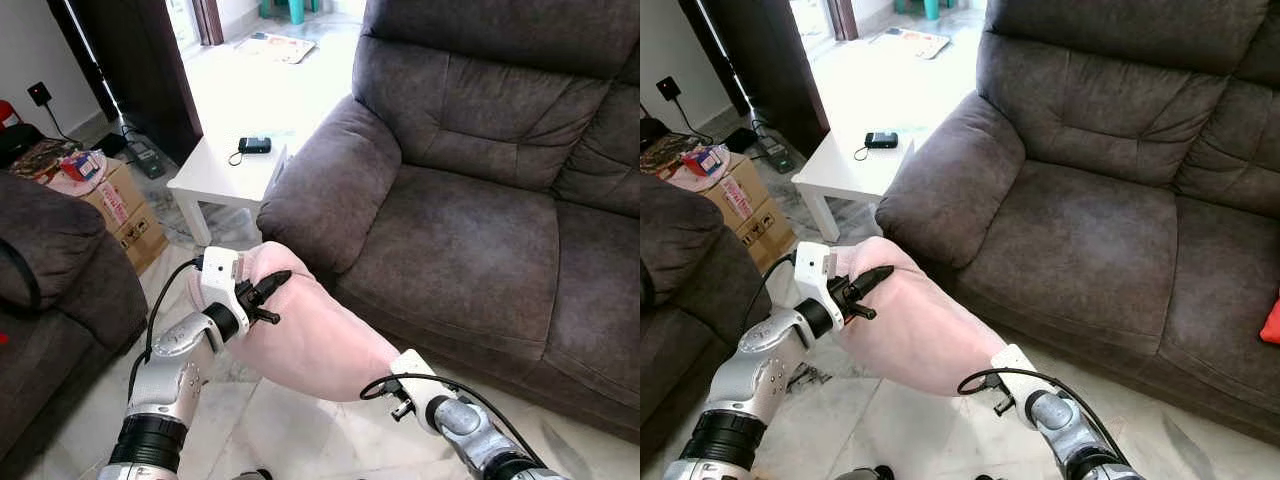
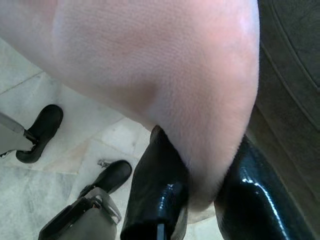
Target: Move the pillow to the sofa from floor
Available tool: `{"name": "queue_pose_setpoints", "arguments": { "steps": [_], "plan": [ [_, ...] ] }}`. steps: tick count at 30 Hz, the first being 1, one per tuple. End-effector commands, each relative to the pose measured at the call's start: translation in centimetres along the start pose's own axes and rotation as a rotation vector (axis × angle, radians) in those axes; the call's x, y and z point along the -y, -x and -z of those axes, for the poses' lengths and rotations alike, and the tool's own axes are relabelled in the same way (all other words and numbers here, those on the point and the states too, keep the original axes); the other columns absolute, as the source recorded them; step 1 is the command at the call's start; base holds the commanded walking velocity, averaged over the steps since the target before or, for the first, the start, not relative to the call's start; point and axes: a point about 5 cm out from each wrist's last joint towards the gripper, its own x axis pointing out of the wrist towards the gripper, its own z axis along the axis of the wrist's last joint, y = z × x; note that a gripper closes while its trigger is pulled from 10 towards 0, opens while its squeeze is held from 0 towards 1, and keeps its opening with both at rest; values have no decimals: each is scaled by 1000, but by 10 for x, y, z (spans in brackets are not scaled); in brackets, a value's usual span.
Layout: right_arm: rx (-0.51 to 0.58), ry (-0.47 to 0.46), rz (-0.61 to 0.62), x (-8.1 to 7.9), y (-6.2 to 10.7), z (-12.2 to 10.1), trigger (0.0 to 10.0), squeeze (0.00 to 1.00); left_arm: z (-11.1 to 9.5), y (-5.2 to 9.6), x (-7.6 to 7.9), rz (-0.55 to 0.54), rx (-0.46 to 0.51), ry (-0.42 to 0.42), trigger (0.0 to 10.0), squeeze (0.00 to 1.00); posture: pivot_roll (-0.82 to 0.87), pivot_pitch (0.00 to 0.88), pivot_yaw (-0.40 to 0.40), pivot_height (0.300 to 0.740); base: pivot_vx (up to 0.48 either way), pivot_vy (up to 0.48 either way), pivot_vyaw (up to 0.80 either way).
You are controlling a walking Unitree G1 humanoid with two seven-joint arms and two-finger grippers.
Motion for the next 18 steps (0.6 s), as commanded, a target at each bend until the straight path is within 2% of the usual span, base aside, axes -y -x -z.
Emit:
{"name": "queue_pose_setpoints", "arguments": {
  "steps": [1,12,16,17,18],
  "plan": [
    [15,-17,-4,0,0,-3,0,0,-18,-1,5,23,88,-36,10000,0,167,129,-43,740,0,0,0],
    [34,-41,-10,1,0,-5,0,0,-14,-2,2,-4,77,-45,10000,0,172,123,-64,740,0,0,0],
    [91,-97,43,10,0,-13,0,0,-2,-2,-4,-66,10,-114,10000,0,174,106,-82,740,0,0,0],
    [130,-138,57,14,1,-19,10000,0,3,-2,-6,-90,-10,-125,10000,0,174,101,-88,740,0,0,0],
    [162,-161,64,18,1,-23,10000,0,6,-2,-8,-113,-20,-131,10000,0,174,98,-94,740,0,0,0]
  ]
}}
